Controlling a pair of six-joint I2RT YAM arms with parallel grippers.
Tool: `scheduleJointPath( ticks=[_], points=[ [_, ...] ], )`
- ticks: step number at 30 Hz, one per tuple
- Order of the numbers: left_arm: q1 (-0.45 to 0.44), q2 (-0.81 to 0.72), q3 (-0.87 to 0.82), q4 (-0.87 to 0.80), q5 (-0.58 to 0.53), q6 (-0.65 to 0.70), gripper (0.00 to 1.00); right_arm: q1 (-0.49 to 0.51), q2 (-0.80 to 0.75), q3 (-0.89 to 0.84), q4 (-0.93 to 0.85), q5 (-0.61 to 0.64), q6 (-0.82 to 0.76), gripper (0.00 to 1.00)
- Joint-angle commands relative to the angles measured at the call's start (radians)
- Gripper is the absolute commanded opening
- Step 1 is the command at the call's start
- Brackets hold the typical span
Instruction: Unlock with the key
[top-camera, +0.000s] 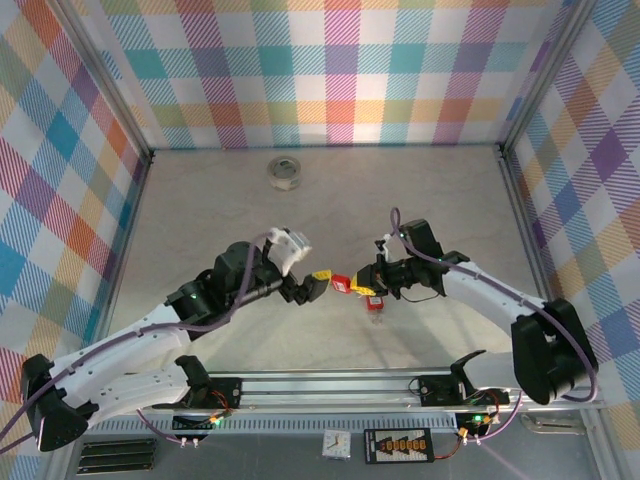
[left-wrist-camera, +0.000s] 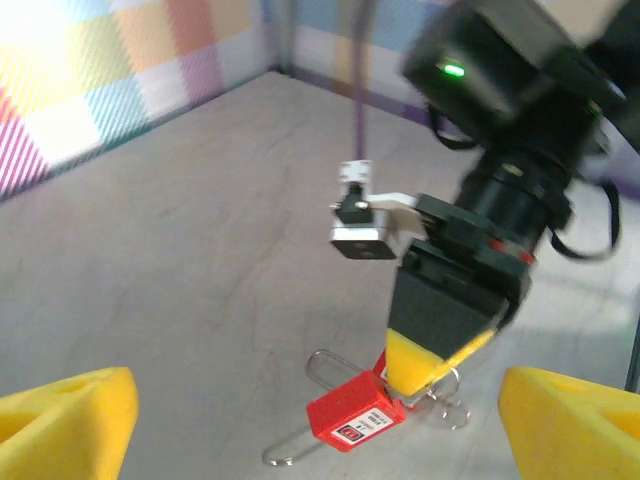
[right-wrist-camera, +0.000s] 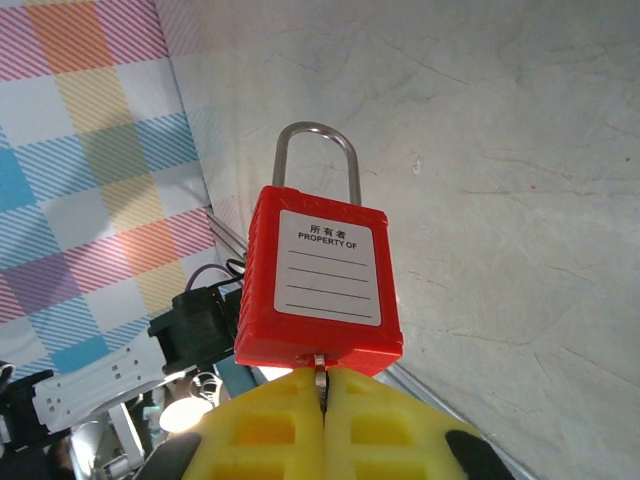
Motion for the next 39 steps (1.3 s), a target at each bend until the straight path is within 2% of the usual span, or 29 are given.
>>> scheduleJointPath(
  ticks=[1, 6, 10, 14, 22, 27, 33, 39],
  points=[
    [0.022, 0.001, 0.083, -0.158, -0.065, -0.47, 0.92, -0.007, -0.078, 0.05, -0.035, 0.053, -0.114, 0.0],
    [0.031, 0.032, 0.073, -0.205, -0.015, -0.91, 0.92, 0.001, -0.15, 0.071, -0.043, 0.136, -0.21, 0.0],
    [0.032, 0.084, 0.037, -0.11, 0.06, -1.146, 0.88, 0.029, -0.162, 0.077, -0.028, 0.181, -0.257, 0.0],
    [0.03, 0.139, 0.035, -0.01, 0.113, -1.287, 0.86, 0.071, -0.155, 0.09, -0.049, 0.245, -0.316, 0.0],
    [0.003, 0.205, 0.029, 0.012, 0.115, -1.4, 0.85, 0.118, -0.163, 0.079, -0.03, 0.302, -0.348, 0.0],
    [-0.004, 0.238, -0.023, 0.1, 0.106, -1.478, 0.82, 0.151, -0.169, 0.071, -0.02, 0.347, -0.362, 0.0],
    [-0.007, 0.29, -0.033, 0.168, 0.128, -1.52, 0.81, 0.17, -0.168, 0.063, -0.006, 0.364, -0.366, 0.0],
    [-0.007, 0.305, -0.055, 0.162, 0.109, -1.532, 0.81, 0.171, -0.164, 0.065, 0.009, 0.345, -0.346, 0.0]
  ],
)
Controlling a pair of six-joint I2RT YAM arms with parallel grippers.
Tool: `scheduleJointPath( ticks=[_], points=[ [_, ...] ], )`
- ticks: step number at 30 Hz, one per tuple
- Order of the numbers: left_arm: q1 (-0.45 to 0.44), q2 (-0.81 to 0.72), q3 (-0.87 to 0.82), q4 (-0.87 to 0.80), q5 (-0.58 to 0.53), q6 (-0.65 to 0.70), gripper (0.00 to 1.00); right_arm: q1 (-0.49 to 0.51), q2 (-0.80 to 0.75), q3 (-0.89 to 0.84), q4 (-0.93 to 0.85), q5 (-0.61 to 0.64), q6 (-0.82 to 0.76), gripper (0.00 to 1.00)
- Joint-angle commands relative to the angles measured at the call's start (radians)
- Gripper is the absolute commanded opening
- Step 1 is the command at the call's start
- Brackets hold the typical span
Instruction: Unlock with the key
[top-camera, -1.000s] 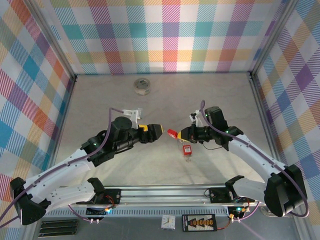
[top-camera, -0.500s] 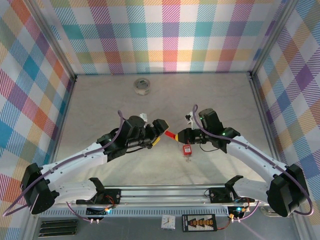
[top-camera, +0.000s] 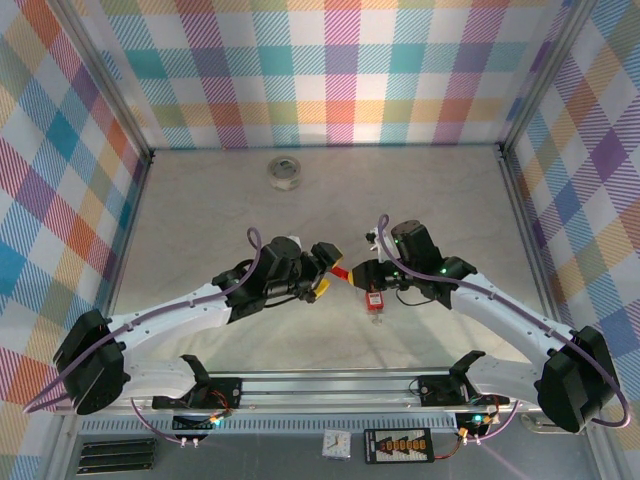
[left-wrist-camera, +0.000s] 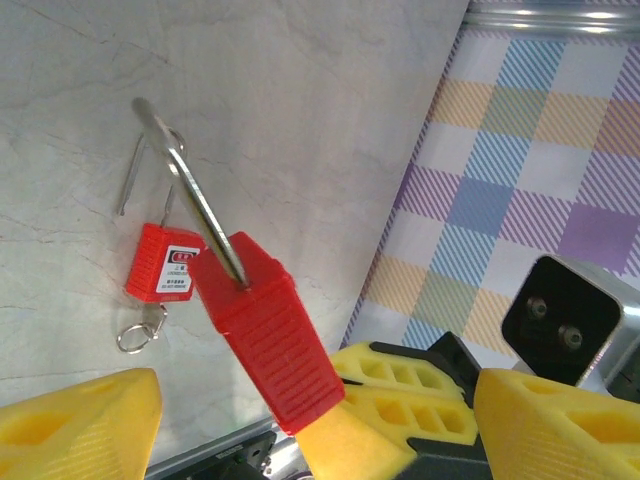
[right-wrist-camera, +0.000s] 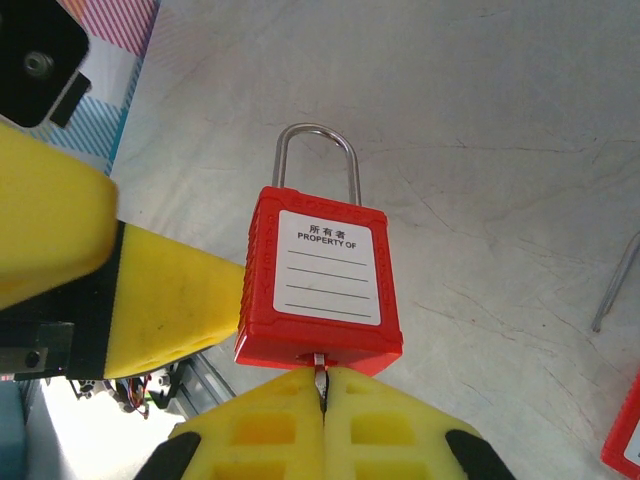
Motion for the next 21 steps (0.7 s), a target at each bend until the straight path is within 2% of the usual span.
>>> scheduleJointPath(
  ticks=[1, 15, 21],
  points=[
    [-0.009, 0.0, -0.031, 0.03, -0.002, -0.029, 0.81, 0.005, -0.014, 0.01, 0.055, -0.02, 0.002, 0.0],
    [-0.008, 0.012, -0.079, 0.11, -0.072, -0.073, 0.76, 0.015, 0.01, -0.008, 0.082, -0.058, 0.015, 0.0],
    [-0.008, 0.046, -0.058, 0.134, -0.061, -0.072, 0.65, 0.046, 0.021, 0.0, 0.076, -0.026, -0.004, 0.0]
  ],
)
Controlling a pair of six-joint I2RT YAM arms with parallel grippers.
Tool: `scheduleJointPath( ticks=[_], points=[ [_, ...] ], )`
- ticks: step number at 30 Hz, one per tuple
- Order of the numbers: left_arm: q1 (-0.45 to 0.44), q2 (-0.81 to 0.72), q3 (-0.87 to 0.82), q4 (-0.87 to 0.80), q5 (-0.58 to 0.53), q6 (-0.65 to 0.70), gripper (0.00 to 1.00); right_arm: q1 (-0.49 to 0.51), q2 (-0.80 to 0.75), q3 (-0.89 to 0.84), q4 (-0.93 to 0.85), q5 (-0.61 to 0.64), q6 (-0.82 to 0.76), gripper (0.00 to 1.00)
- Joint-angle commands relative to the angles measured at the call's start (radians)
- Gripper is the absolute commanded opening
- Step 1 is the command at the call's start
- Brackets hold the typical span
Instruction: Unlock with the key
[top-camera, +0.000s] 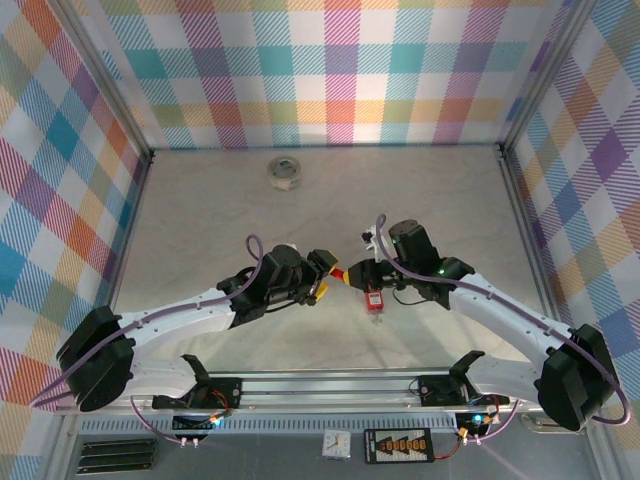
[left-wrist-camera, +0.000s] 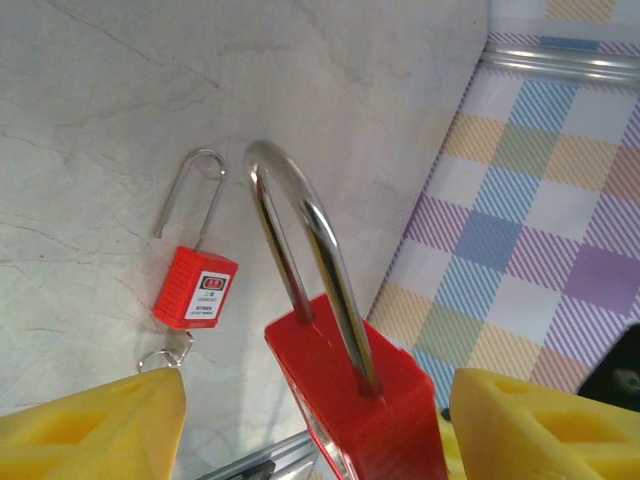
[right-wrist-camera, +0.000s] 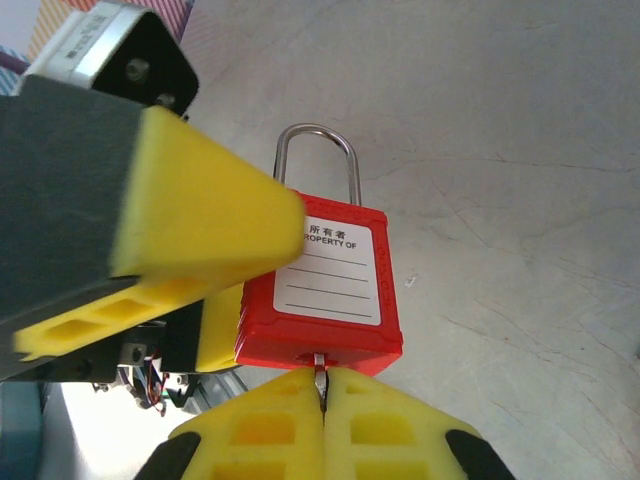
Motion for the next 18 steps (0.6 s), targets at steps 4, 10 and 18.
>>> scheduleJointPath(
  ticks=[4, 10, 18],
  points=[
    [-0.003, 0.017, 0.03, 0.04, -0.011, 0.0, 0.52, 0.032, 0.021, 0.002, 0.013, 0.028, -0.027, 0.0],
    [-0.003, 0.024, 0.033, 0.045, -0.004, 0.005, 0.34, 0.048, 0.035, 0.002, 0.004, 0.059, -0.041, 0.0],
    [-0.003, 0.047, 0.022, 0.073, 0.015, 0.002, 0.16, 0.06, 0.046, 0.009, 0.009, 0.05, -0.042, 0.0]
  ],
)
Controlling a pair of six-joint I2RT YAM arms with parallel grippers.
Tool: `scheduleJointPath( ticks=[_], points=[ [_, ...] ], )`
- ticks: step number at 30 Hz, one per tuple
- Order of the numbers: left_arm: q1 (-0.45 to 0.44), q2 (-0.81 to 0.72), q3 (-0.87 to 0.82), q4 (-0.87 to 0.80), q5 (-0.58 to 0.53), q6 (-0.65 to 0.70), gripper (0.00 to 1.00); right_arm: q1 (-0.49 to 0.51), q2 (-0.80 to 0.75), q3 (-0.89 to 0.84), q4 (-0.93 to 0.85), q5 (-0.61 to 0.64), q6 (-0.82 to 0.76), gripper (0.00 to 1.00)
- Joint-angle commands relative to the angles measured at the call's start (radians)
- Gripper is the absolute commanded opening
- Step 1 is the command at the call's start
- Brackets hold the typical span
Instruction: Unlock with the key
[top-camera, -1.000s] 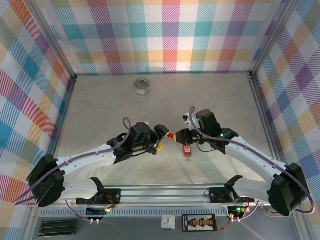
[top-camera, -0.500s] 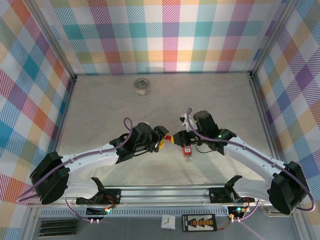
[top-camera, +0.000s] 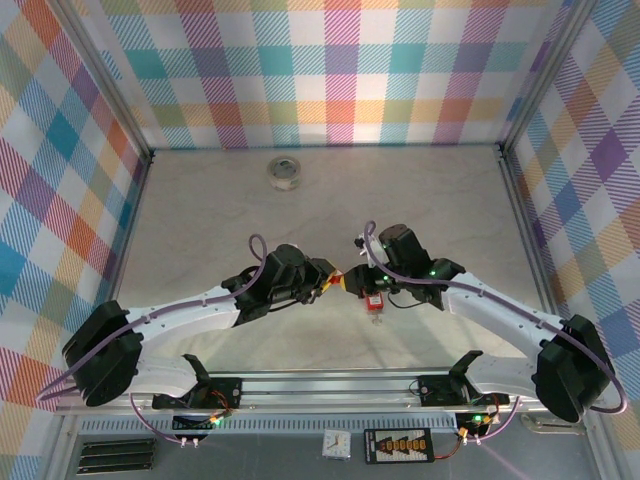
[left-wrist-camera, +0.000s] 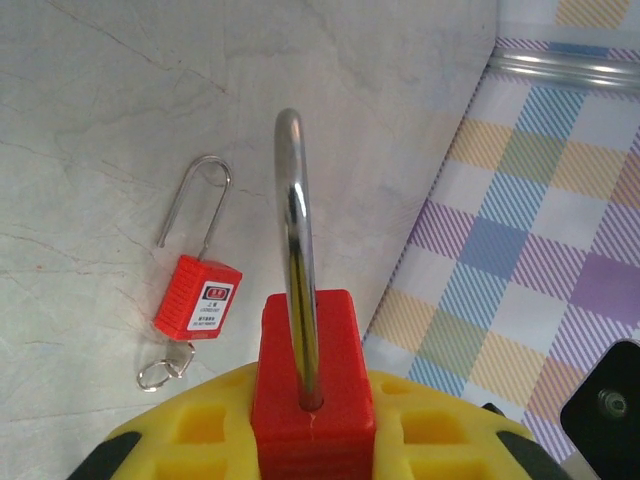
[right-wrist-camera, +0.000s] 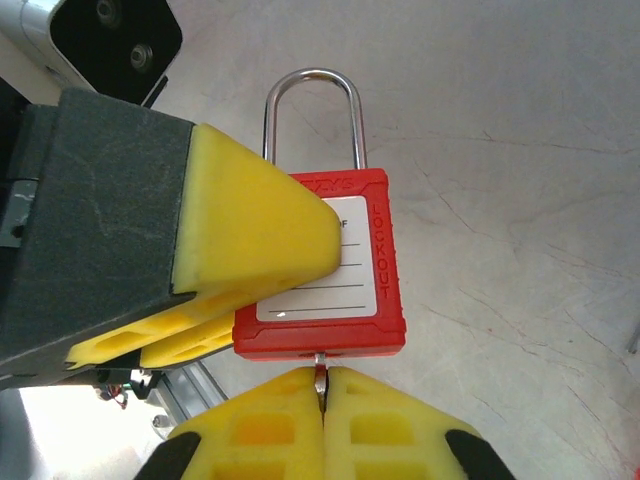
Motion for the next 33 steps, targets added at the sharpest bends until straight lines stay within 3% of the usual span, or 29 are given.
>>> scheduleJointPath(
  ticks=[1, 8, 12, 16, 20, 23, 26, 29, 33],
  points=[
    [-0.003, 0.009, 0.017, 0.046, 0.017, 0.016, 0.15, 0.009, -0.001, 0.011, 0.016, -0.016, -0.01, 0.02],
    [0.009, 0.001, -0.014, 0.071, 0.04, 0.023, 0.0, 0.005, -0.019, 0.036, -0.025, 0.023, 0.055, 0.29],
    [0.036, -0.039, -0.053, 0.044, 0.059, 0.074, 0.0, -0.009, -0.037, 0.078, -0.12, 0.018, 0.072, 0.45],
    [0.097, -0.097, -0.063, -0.062, 0.124, 0.231, 0.0, -0.047, -0.083, 0.1, -0.22, -0.016, 0.067, 0.54],
    [0.152, -0.139, 0.002, -0.209, 0.247, 0.533, 0.0, -0.108, -0.148, 0.108, -0.284, -0.046, 0.047, 0.66],
    [0.16, -0.094, 0.13, -0.392, 0.42, 0.816, 0.0, -0.218, -0.158, 0.12, -0.278, -0.172, 0.019, 0.67],
    [0.16, -0.073, 0.203, -0.522, 0.516, 0.975, 0.0, -0.305, -0.117, 0.123, -0.202, -0.352, 0.012, 0.67],
    [0.161, -0.059, 0.241, -0.54, 0.595, 1.06, 0.0, -0.307, -0.065, 0.103, -0.083, -0.483, 0.037, 0.64],
    [0.159, -0.019, 0.275, -0.521, 0.69, 1.091, 0.0, -0.302, -0.041, 0.041, 0.052, -0.552, 0.086, 0.59]
  ],
)
